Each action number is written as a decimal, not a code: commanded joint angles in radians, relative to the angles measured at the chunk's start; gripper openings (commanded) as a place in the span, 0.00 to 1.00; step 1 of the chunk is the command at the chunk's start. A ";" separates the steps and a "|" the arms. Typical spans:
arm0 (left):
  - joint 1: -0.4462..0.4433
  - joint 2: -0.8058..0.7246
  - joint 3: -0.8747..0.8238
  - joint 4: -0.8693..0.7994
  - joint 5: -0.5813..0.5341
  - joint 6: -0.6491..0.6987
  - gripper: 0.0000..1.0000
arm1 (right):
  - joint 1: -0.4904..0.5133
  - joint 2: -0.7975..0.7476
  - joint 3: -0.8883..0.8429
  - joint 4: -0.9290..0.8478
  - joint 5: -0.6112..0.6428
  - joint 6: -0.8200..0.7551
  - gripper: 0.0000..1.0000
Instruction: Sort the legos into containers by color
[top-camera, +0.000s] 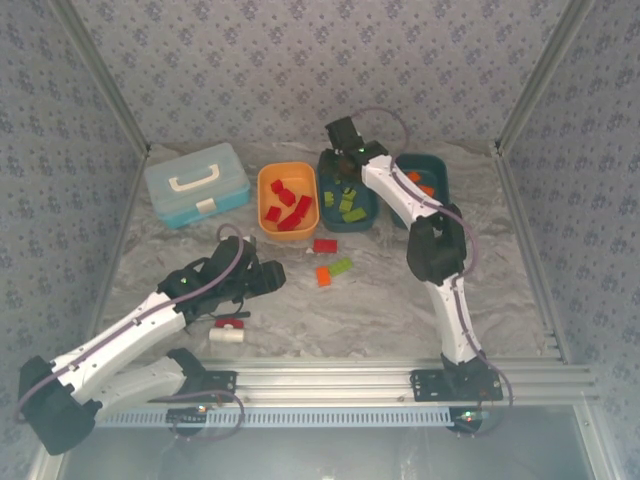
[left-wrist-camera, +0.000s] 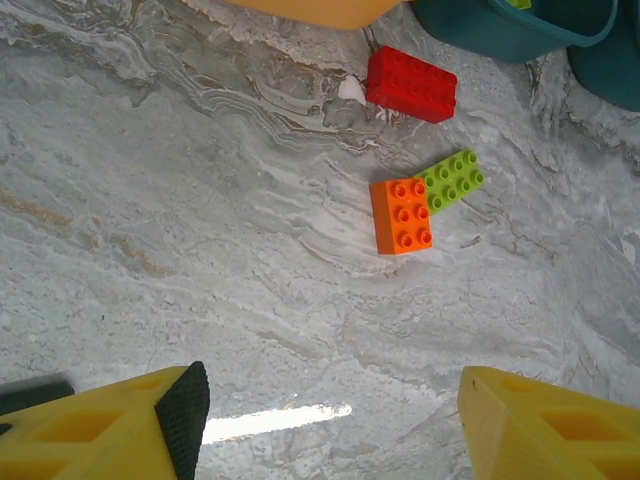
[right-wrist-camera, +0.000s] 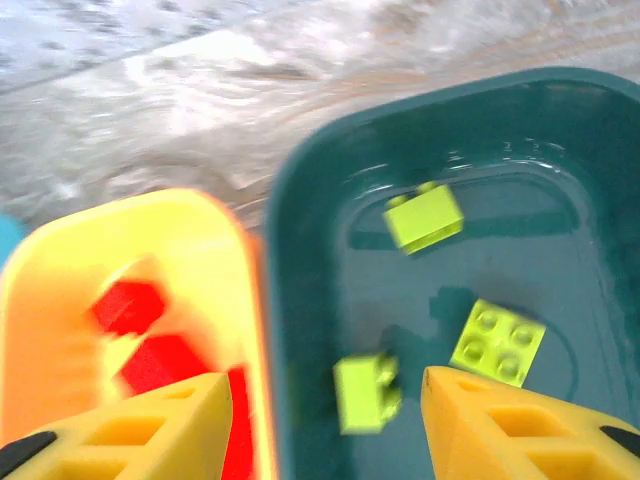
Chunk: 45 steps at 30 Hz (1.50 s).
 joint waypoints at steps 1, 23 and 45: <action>-0.008 -0.004 0.032 -0.028 0.014 -0.002 0.69 | 0.053 -0.151 -0.106 0.029 0.045 -0.051 0.54; 0.093 0.047 0.018 -0.028 0.067 0.020 0.69 | 0.383 -0.812 -1.012 0.095 0.121 0.038 0.61; 0.302 -0.041 -0.061 0.018 0.237 0.034 0.69 | 0.453 -0.384 -0.958 0.156 0.114 0.187 0.67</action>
